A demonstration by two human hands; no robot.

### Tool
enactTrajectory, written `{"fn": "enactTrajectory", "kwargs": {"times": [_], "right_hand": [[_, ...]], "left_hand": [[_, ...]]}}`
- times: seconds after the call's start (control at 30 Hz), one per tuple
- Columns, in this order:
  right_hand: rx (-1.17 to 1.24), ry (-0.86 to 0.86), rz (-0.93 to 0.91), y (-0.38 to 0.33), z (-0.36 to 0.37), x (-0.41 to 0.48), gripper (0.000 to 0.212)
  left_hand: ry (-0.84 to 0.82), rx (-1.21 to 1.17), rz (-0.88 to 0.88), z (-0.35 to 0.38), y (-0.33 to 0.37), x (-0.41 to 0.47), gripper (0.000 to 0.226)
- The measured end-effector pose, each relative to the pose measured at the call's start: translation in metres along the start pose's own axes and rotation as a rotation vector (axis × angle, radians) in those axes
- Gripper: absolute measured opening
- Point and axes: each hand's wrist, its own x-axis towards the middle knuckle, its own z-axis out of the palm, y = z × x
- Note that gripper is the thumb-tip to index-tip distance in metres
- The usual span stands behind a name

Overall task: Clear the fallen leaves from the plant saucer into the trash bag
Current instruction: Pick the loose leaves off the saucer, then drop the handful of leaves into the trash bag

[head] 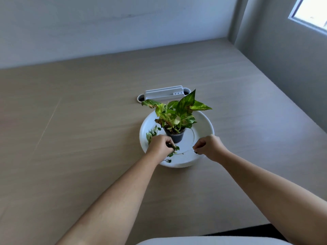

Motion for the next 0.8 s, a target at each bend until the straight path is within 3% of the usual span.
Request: {"fn": "enactTrajectory", "kwargs": {"times": [0.17, 0.3, 0.53, 0.67, 0.8], "right_hand": [[0.076, 0.128, 0.032, 0.050, -0.057, -0.041, 0.019], [0.087, 0.240, 0.146, 0.137, -0.129, -0.108, 0.009], [0.124, 0.568, 0.439, 0.328, -0.250, -0.285, 0.012], [0.221, 0.702, 0.605, 0.409, -0.275, -0.372, 0.011], [0.299, 0.760, 0.772, 0.468, -0.262, -0.426, 0.011]], "left_hand": [[-0.046, -0.033, 0.042, 0.044, 0.064, -0.022, 0.012], [-0.154, -0.063, 0.125, 0.114, 0.152, -0.046, 0.018], [-0.445, 0.015, 0.481, 0.298, 0.338, -0.125, 0.008], [-0.596, 0.184, 0.720, 0.400, 0.406, -0.181, 0.013], [-0.782, 0.311, 0.837, 0.474, 0.441, -0.221, 0.012]]}}
